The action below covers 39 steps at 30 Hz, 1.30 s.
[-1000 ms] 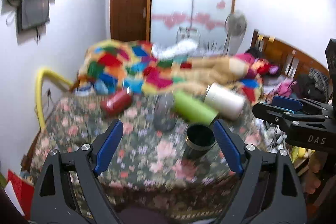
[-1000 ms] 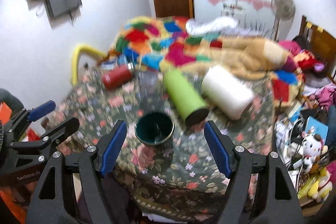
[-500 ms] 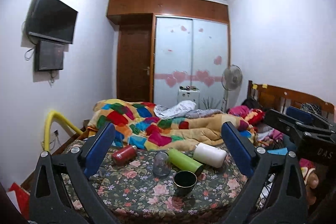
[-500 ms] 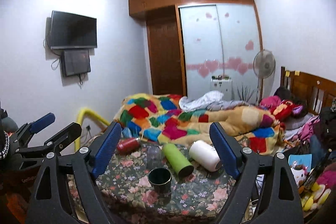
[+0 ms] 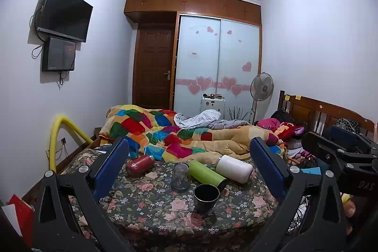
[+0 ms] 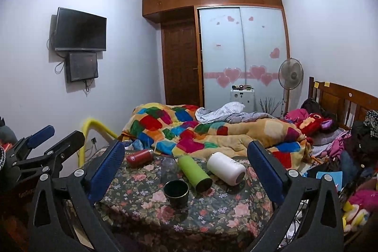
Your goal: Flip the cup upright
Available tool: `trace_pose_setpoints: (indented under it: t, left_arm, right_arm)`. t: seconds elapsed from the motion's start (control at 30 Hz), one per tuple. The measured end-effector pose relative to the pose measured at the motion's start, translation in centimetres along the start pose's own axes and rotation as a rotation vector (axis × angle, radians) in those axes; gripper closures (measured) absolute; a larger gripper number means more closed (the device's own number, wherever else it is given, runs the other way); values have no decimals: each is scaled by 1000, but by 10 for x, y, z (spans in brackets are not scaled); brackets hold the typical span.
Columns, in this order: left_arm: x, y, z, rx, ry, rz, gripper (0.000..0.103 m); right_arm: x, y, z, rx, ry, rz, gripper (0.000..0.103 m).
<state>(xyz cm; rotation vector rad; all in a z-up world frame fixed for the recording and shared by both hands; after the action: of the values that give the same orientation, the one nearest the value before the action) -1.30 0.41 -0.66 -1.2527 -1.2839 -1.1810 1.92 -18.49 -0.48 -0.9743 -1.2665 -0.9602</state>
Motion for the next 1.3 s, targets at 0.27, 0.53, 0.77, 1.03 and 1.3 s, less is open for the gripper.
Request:
trace_pose_setpoints:
  t: [0.27, 0.53, 0.77, 1.03, 1.3]
  left_arm:
    - [-2, 3, 0, 1, 2, 12, 0]
    - [-2, 4, -1, 0, 3, 13, 0]
    - [-4, 5, -2, -1, 4, 16, 0]
    - [-5, 6, -3, -4, 5, 17, 0]
    - [-7, 7, -2, -6, 7, 20, 0]
  right_arm:
    - [0, -4, 2, 11, 0, 7, 0]
    - [-1, -4, 4, 12, -2, 10, 0]
    - [-1, -4, 4, 13, -2, 11, 0]
    - [-2, -4, 6, 17, -1, 11, 0]
    - [-3, -5, 7, 18, 1, 12, 0]
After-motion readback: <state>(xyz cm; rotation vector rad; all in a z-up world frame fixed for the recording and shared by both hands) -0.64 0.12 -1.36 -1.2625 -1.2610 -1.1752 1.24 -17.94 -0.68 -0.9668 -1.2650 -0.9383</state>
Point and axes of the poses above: each gripper's, at about its wrist camera, not at the fingertips, and y roughly the way its jaws point, z to its left, x to its top, the point moved 2 cm from there along y, roughly the way its jaws point, and after that the axes turned 11 degrees about -z, right-handed, at the moved point
